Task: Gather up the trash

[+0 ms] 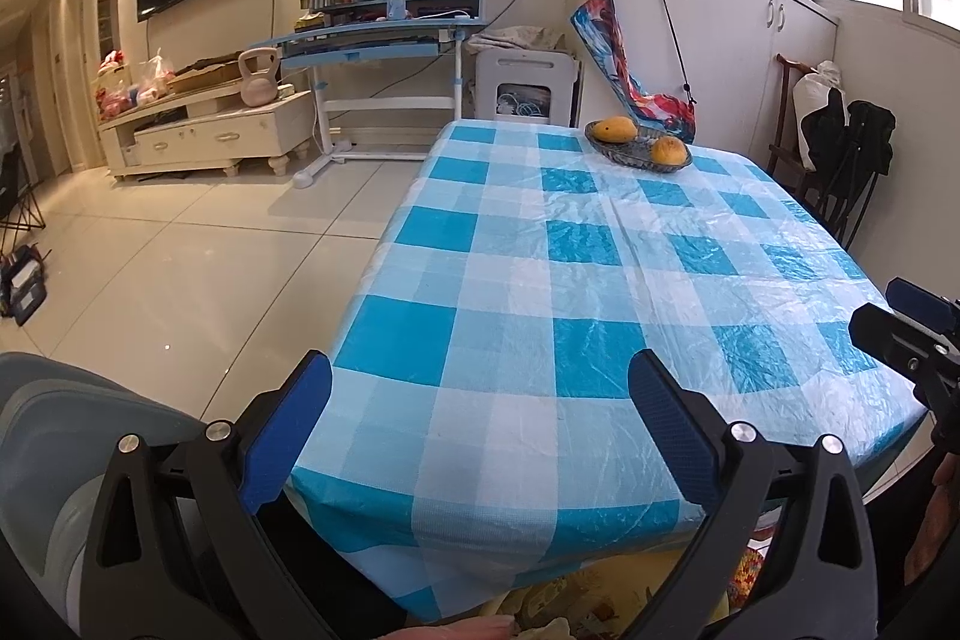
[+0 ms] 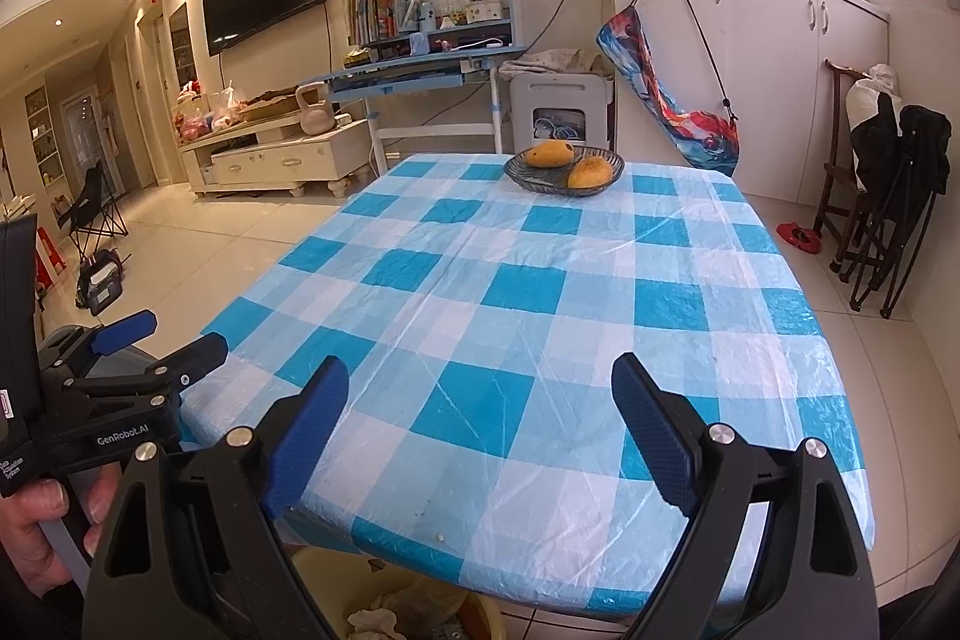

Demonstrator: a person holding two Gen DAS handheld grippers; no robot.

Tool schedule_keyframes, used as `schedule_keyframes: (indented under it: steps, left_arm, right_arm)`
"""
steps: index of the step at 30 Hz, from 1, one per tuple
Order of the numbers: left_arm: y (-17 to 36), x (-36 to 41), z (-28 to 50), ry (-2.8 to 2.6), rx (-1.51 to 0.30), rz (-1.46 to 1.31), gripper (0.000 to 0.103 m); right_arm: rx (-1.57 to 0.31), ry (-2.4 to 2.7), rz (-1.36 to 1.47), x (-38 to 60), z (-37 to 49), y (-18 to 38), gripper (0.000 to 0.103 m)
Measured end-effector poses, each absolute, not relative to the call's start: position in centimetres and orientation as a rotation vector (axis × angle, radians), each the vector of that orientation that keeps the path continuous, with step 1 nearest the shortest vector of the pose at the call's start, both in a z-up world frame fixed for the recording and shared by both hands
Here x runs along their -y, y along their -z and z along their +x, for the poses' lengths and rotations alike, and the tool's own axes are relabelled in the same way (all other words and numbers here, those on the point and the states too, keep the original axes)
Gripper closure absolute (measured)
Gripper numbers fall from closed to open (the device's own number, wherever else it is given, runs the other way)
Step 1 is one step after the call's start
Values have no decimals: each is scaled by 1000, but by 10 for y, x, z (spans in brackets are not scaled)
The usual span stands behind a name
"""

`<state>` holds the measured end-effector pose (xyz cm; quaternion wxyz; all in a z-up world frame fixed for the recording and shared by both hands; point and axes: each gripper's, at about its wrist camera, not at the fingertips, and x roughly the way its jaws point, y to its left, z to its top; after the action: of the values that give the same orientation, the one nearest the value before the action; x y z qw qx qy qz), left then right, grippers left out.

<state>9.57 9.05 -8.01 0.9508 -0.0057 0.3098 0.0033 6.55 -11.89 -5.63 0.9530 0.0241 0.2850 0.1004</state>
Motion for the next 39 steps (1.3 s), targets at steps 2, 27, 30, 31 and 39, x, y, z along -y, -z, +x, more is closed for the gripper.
schedule_keyframes:
  steps: [2, 27, 30, 31, 39]
  left_arm:
    - [80, -91, 95, -7, -629, -12, 7]
    - [77, -88, 95, 3, -619, -9, 7]
    - [75, -84, 93, 15, -608, 4, 7]
    - [74, -83, 92, 20, -603, 7, 7]
    - [69, -83, 82, 39, -562, 4, 7]
  right_arm:
    - [-579, -204, 49, 119, 65, 57, 17]
    - [-563, -199, 37, 117, 64, 52, 17]
    - [-542, -191, 30, 118, 61, 48, 17]
    - [-535, -188, 27, 118, 61, 47, 17]
    - [-520, -150, -3, 115, 56, 47, 17]
